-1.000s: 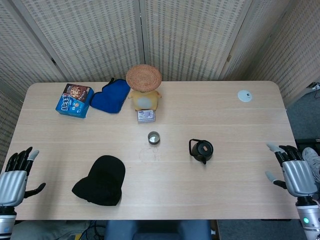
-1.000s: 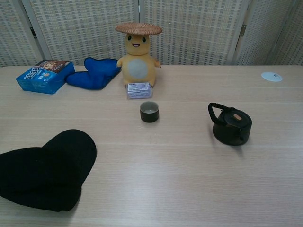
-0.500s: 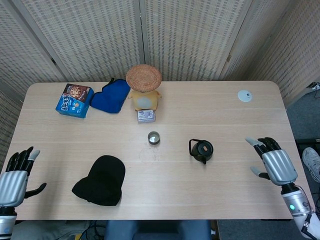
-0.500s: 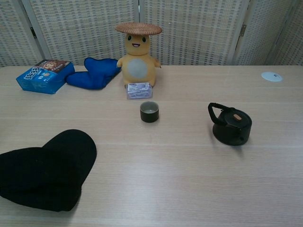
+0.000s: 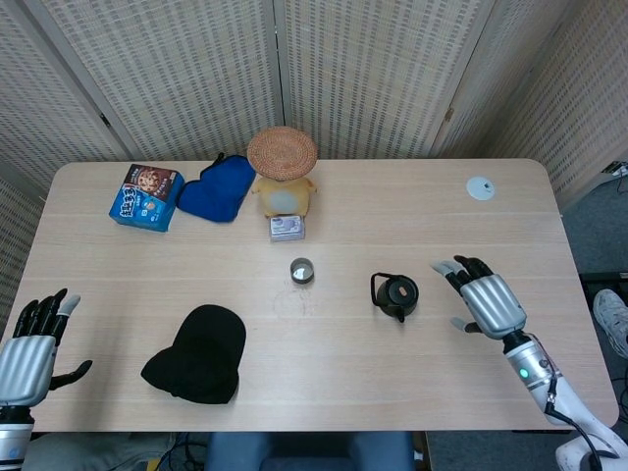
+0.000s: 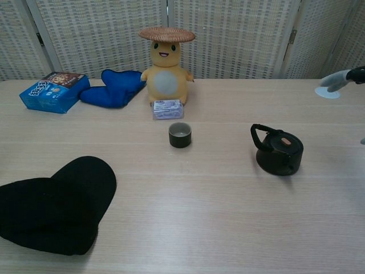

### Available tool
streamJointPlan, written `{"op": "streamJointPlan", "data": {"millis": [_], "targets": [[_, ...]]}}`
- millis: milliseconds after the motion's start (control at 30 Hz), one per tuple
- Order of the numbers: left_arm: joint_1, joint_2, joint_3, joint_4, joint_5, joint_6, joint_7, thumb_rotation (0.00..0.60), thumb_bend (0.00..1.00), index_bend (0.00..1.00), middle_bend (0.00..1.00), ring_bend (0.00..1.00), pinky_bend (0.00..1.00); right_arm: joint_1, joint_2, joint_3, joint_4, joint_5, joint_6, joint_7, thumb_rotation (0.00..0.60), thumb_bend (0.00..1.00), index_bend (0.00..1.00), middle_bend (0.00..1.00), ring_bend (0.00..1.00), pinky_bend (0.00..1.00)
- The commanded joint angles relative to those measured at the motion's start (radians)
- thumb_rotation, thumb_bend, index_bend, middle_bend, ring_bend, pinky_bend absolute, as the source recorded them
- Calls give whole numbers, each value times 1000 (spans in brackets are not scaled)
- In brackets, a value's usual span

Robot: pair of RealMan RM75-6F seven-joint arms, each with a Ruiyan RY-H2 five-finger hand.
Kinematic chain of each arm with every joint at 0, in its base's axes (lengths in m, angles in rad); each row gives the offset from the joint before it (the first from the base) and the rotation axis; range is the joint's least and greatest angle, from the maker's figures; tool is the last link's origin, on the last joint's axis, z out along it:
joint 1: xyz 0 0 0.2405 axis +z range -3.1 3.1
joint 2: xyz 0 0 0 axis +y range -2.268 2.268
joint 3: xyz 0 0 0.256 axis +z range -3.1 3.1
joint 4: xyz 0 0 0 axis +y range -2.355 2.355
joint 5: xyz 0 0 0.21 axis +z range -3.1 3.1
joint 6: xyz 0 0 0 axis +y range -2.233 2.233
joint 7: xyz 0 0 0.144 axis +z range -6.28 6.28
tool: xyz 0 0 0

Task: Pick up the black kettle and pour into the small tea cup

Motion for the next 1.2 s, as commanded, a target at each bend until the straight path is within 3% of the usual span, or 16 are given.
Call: {"op": "streamJointPlan", "data": {"millis": [33,167,567,1200], "targets": [[-1,-1,0,1,-1,-2,0,600,177,71,0,42,0,31,-36,5,39,8,-30,-13,600,57,65,120,25,116],[0,-4,2,2,2,-2,-1,600,176,71,0,42,0,63,-77,12,75,26,-60,-23,600,35,21,74,0,86],[8,-5,7,9,8,8,-9,600,177,71,0,43,0,162,-192,32,96,51,-128,-83,600,17,11,58,0,73],[30,-6,13,59,4,21,-72,600,177,71,0,44,0,277,-355,84,202,225,-233,-216,600,18,0,31,0,50]]}}
